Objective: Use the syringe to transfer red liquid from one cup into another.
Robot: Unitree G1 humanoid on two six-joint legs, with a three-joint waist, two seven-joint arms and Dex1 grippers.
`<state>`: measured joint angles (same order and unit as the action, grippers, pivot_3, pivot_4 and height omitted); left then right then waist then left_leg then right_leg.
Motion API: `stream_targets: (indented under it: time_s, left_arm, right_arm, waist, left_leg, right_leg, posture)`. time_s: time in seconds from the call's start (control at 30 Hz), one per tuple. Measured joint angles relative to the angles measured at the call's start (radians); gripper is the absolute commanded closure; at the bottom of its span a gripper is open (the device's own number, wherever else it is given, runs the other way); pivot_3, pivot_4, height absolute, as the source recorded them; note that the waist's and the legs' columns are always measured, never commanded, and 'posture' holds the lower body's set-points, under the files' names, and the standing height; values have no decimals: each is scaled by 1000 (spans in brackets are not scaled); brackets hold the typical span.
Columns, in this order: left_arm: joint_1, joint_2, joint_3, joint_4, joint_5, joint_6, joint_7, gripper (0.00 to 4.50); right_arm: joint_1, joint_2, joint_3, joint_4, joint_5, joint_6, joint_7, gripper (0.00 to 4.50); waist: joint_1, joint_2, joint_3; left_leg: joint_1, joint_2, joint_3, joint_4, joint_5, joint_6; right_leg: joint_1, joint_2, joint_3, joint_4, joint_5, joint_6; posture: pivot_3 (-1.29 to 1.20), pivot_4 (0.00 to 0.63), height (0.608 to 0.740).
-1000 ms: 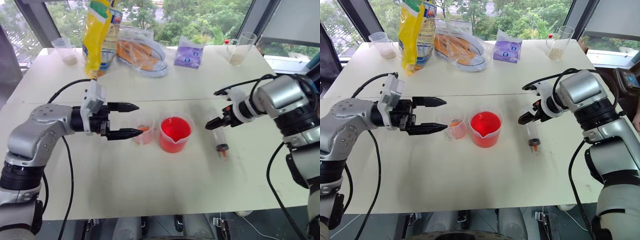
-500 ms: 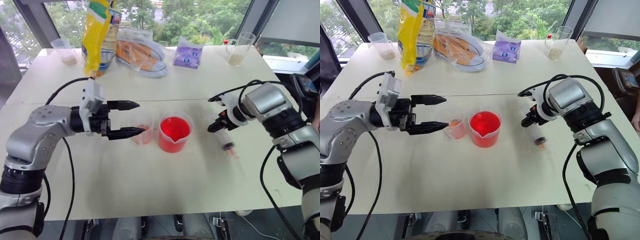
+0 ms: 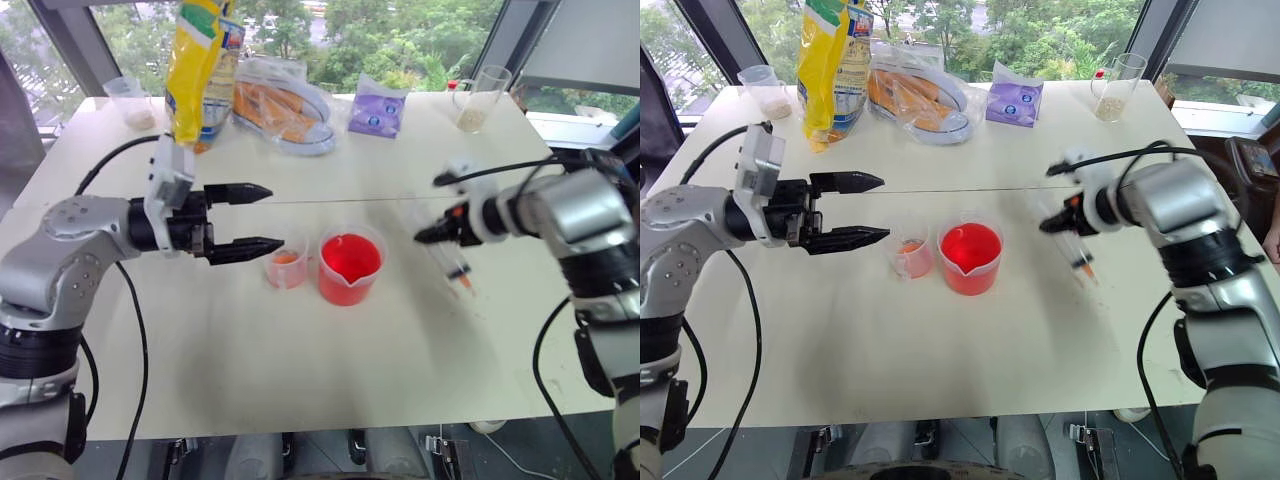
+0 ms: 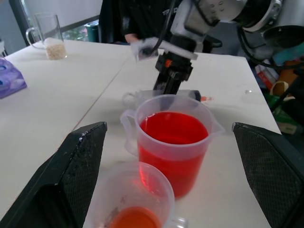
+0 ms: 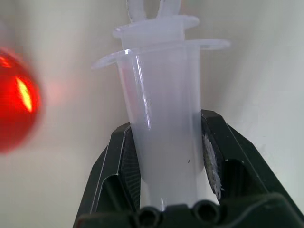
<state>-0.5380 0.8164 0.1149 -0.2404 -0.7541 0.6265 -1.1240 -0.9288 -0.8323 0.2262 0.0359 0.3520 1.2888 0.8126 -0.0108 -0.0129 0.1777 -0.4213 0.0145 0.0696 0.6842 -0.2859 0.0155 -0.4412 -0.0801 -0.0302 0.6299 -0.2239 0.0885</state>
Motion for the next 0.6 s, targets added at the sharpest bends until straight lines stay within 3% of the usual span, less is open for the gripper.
stream_targets:
  time_s: [0.2,0.33,0.43,0.6]
  left_arm:
    - [-96,0,-1,71,-5,18,-15,129]
    - [-144,-4,-6,109,-3,20,-31,129]
    - [-158,-10,-6,123,-5,33,-31,129]
    - [-198,-14,-10,123,-16,71,-30,129]
  right_arm:
    - [59,62,-307,-223,118,-185,0,3094]
    - [60,196,-447,-313,268,-224,-21,3094]
    - [63,297,-492,-366,348,-233,-78,3094]
    - [148,396,-463,-432,399,-337,-101,3094]
  waist:
    - [-1,-1,0]
    - [-3,-1,0]
    - [-2,-1,0]
    - [1,-1,0]
  left_leg:
    - [1,0,0,0,1,-1]
    - [1,1,0,0,1,-1]
    - [1,1,0,0,1,-1]
    - [1,0,-1,0,1,-1]
  right_leg:
    - [1,1,0,0,0,1]
    - [1,1,0,1,0,1]
    - [1,1,0,1,1,1]
    - [2,0,0,1,1,1]
  posture:
    - [0,150,740]
    - [0,150,740]
    - [0,150,740]
    - [0,150,740]
